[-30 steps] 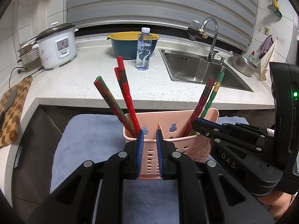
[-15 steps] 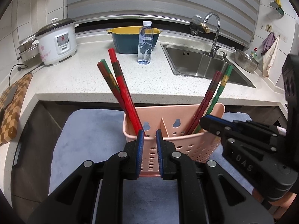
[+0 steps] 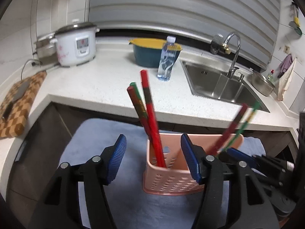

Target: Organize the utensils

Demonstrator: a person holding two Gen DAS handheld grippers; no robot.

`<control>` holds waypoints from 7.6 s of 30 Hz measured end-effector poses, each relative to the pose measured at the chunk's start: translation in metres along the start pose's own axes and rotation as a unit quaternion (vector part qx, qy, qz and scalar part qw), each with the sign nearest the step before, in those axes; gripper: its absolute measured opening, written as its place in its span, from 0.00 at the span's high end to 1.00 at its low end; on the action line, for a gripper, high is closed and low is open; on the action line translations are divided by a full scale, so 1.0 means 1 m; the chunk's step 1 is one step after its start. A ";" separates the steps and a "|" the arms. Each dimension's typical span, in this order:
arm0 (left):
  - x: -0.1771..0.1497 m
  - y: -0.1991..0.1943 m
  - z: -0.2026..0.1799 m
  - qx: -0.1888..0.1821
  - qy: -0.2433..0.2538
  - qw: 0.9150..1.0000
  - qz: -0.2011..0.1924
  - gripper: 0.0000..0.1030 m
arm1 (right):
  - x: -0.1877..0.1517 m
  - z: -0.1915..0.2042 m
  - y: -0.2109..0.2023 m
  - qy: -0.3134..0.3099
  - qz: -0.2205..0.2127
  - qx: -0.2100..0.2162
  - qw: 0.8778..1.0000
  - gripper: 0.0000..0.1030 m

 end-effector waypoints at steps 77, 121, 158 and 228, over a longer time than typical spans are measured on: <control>0.052 0.021 -0.003 0.013 0.015 0.996 -0.081 0.20 | 0.021 -0.023 0.023 0.023 -0.011 -0.010 1.000 0.63; 0.069 0.090 -0.006 0.142 0.086 0.981 -0.096 0.38 | 0.020 -0.039 -0.013 0.033 -0.053 -0.008 0.998 0.59; 0.074 0.096 0.005 0.121 0.059 0.988 -0.081 0.41 | -0.015 -0.046 0.009 0.043 -0.018 -0.021 0.999 0.58; -0.095 -0.142 -0.022 0.145 0.075 0.986 -0.043 0.11 | -0.113 0.025 -0.158 0.043 -0.063 -0.127 0.989 0.21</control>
Point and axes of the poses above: each gripper's, at about its wrist camera, not at the fingertips, and y roughly the way its jaws point, z to its left, x to its top, the point moved 5 cm from there along y, roughly the way its jaws point, and after that the axes turned 6 degrees about -x, right-handed, at the moved point
